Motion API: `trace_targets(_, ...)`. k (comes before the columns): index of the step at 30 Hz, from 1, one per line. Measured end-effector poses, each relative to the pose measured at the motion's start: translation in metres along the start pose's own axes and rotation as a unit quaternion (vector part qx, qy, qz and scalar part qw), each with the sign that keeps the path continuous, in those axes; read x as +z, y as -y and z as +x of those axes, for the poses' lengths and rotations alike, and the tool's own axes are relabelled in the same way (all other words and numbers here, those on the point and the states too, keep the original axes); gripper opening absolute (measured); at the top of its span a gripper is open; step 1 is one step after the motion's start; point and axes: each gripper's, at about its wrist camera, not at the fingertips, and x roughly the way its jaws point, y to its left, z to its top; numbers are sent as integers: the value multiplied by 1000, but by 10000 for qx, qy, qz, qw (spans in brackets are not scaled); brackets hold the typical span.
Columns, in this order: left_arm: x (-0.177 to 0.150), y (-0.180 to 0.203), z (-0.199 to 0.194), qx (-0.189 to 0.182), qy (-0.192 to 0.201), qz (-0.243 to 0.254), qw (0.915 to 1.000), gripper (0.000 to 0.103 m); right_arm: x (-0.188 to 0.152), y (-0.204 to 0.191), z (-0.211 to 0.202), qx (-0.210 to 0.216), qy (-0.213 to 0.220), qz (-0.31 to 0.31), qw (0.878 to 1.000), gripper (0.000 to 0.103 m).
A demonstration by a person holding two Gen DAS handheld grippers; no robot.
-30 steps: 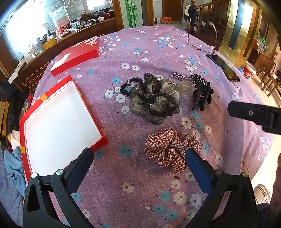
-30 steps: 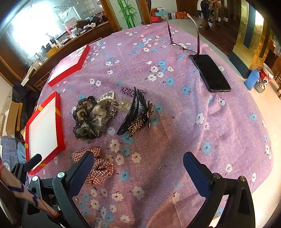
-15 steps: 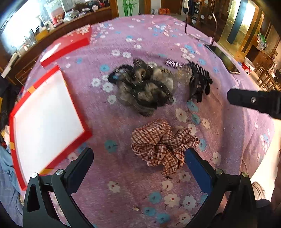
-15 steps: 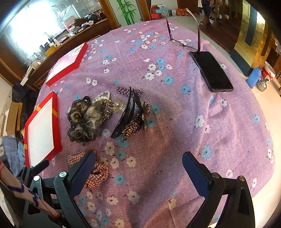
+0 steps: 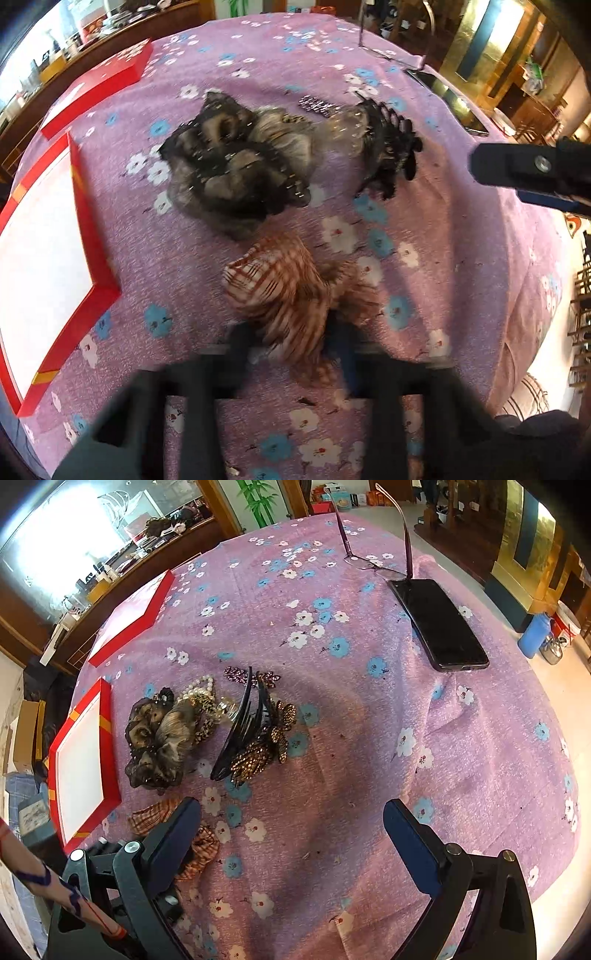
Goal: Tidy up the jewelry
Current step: 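Grasp the plaid scrunchie with the left tool while the right tool grasps the black claw clip, then carry both items into the white tray and open both tools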
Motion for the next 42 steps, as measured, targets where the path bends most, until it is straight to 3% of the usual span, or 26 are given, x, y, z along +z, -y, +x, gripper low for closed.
trace_targets(9, -2, -13, -11, 20, 92, -213, 9997, 13, 21, -7, 15, 48, -51, -76, 9999, 101)
trace_targets(14, -6, -20, -19, 92, 176, -307, 9993, 13, 35, -22, 37, 81, -230, -208, 9995, 95)
trace_targets(16, -7, -22, -22, 107, 202, -317, 9992, 13, 40, -30, 49, -22, -304, -291, 9991, 86)
trace_targets(18, -7, -23, -24, 108, 217, -322, 9992, 13, 42, -33, 59, -106, -451, -322, 9984, 62)
trace_targets(20, -8, -24, -26, 115, 239, -335, 9991, 13, 41, -31, 65, -102, -590, -297, 9978, 54)
trace_targets(21, -9, -25, -26, 118, 243, -343, 9990, 13, 40, -30, 67, -113, -626, -284, 9976, 39)
trace_targets(24, -8, -27, -29, 112, 270, -375, 9989, 13, 37, -24, 62, -79, -590, -196, 9980, 32)
trace_targets(35, -1, -34, -44, 5, 481, -409, 9980, 13, 25, -6, 9, 56, -151, 17, 9999, 31)
trace_targets(42, -5, -67, -69, -47, 686, -744, 9949, 13, 18, -38, -7, 261, -19, -309, 9992, 31)
